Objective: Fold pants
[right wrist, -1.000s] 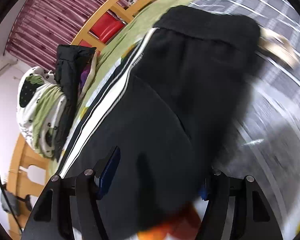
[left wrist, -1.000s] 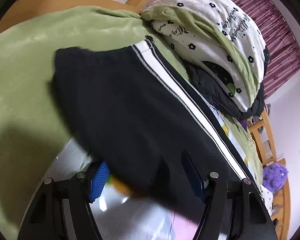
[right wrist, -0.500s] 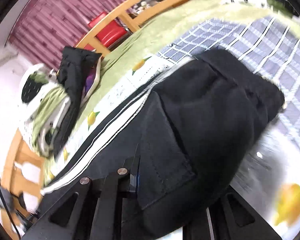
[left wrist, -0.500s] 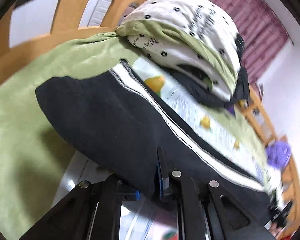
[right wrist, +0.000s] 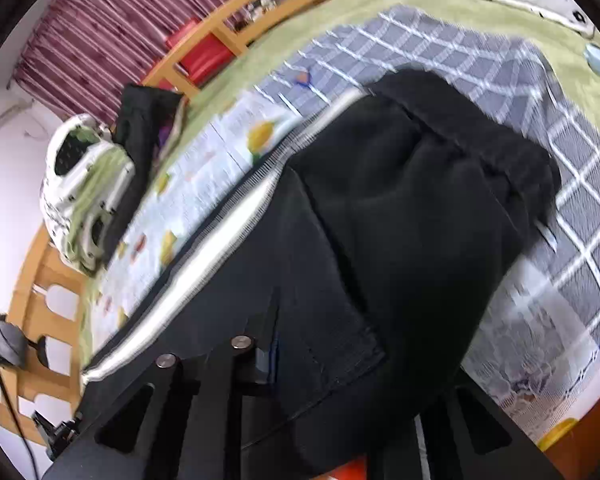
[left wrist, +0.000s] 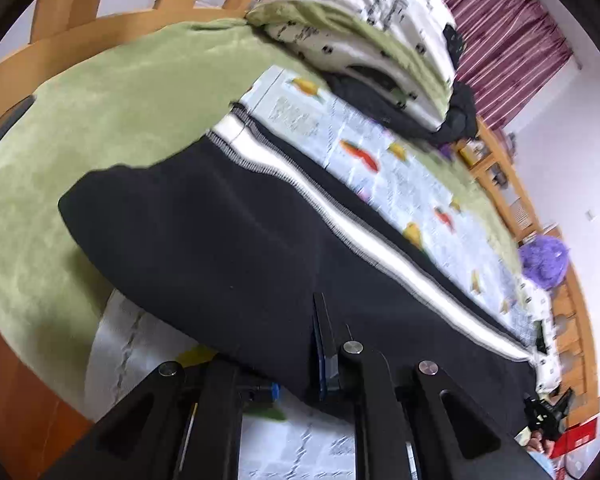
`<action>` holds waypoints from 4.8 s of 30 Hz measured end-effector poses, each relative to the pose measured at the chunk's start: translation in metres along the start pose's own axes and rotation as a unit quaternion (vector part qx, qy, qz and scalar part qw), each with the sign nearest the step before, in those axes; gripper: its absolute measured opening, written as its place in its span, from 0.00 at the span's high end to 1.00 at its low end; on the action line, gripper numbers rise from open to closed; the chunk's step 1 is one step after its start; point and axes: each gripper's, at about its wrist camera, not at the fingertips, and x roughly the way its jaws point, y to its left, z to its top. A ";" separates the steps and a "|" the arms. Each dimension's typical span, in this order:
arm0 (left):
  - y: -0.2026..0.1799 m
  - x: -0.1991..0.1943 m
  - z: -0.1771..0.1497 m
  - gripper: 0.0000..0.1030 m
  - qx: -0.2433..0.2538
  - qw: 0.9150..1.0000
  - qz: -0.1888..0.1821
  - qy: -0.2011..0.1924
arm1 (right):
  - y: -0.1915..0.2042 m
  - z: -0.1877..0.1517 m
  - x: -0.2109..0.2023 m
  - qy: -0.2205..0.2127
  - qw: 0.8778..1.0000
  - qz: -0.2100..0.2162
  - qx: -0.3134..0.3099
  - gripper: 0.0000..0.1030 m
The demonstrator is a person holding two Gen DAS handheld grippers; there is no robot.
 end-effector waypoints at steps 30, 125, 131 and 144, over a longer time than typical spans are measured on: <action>0.000 -0.067 -0.012 0.33 0.053 0.991 0.077 -0.091 | -0.036 0.035 -0.056 -0.081 0.983 -0.160 -0.041 0.50; -0.042 0.077 0.100 0.37 0.142 0.986 0.078 -0.022 | 0.206 0.038 0.138 -0.019 0.971 -0.086 -0.224 0.62; -0.026 0.003 0.068 0.37 0.126 0.989 0.063 -0.051 | 0.166 0.046 0.037 -0.060 0.974 -0.118 -0.183 0.60; 0.006 -0.058 -0.014 0.37 0.081 0.995 0.042 -0.037 | 0.066 -0.019 -0.083 -0.047 0.982 -0.117 -0.144 0.55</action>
